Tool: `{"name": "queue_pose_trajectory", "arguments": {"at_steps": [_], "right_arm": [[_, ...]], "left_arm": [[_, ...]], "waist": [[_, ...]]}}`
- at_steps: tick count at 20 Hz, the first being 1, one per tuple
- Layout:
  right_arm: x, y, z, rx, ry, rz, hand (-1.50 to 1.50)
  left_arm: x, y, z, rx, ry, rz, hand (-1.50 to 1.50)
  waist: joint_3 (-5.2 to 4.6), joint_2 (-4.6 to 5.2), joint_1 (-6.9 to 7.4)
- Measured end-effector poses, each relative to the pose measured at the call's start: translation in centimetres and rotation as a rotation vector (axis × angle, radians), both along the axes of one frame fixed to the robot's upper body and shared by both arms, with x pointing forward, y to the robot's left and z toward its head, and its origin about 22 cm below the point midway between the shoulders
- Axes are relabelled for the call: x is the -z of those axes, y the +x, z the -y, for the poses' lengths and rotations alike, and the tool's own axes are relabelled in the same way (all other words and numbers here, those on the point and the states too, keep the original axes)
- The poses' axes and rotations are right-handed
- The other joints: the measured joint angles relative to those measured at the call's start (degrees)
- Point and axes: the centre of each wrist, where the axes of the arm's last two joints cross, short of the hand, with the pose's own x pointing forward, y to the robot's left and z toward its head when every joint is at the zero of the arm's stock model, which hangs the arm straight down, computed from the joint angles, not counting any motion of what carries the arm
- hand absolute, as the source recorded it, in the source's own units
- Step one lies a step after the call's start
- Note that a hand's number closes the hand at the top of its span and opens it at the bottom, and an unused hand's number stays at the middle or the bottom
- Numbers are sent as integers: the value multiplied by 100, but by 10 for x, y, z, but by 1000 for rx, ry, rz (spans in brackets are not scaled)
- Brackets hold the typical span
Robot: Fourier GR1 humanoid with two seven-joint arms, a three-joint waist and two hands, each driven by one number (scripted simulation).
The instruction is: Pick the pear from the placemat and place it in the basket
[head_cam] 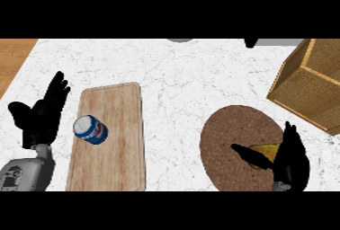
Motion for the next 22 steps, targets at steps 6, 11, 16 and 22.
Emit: {"name": "queue_pose_trajectory", "arguments": {"at_steps": [6, 11, 16, 22], "right_arm": [[7, 7, 4, -72, 25, -69, 150], [20, 6, 9, -123, 5, -75, 150], [28, 5, 10, -132, 5, -46, 150], [31, 9, -13, -302, 37, -37, 150]], "left_arm": [[-10, 5, -1, -1, 5, -8, 0], [-7, 2, 0, 0, 5, -7, 0], [-6, -4, -6, 10, 10, -7, 0], [-7, 3, -1, 24, 2, 1, 0]], "waist": [[-12, -7, 0], [-77, -48, -5], [-115, -74, -4], [-178, -63, 57]]}}
